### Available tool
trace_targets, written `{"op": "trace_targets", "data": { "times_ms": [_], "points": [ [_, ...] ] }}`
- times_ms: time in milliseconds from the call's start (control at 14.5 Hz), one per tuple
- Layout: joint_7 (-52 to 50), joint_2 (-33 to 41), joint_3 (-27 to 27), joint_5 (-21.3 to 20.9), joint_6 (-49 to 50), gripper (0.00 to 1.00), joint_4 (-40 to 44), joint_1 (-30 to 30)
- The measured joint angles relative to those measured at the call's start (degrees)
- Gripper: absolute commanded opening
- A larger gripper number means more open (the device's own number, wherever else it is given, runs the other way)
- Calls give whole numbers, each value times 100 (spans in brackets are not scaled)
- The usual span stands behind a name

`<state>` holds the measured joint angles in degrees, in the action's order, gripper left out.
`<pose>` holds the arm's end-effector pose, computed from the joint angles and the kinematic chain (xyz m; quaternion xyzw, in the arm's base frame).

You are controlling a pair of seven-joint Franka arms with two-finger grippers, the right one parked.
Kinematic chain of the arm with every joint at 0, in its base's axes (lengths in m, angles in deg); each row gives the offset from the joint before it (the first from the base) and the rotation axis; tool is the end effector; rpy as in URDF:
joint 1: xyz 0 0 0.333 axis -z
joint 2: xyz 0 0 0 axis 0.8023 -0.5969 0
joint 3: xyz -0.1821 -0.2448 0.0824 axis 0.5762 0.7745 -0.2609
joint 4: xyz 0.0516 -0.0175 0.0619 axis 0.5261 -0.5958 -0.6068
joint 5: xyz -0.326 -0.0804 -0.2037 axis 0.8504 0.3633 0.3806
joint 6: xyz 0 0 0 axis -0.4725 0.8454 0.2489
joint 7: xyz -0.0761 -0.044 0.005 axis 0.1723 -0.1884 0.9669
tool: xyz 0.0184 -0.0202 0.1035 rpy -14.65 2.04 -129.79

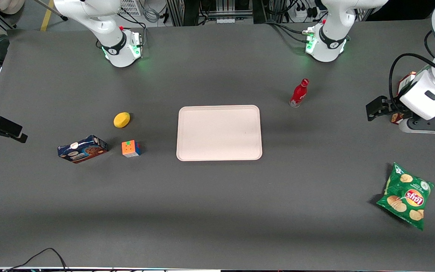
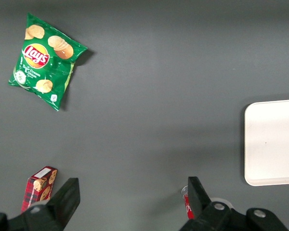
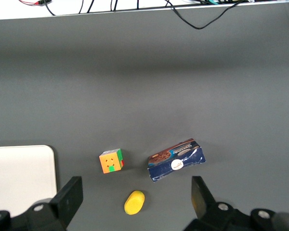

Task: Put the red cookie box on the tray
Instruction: 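Move the open left gripper toward the upright red cookie box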

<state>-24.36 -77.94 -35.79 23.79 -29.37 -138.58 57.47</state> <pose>0.5699 -0.0690 0.5920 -0.9993 0.0336 0.0074 0.0133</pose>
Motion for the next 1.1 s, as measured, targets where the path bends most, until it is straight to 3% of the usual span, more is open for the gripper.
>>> {"op": "trace_targets", "data": {
  "times_ms": [1101],
  "points": [
    [8,-38,-15,-33,232,100,-6,8]
  ]
}}
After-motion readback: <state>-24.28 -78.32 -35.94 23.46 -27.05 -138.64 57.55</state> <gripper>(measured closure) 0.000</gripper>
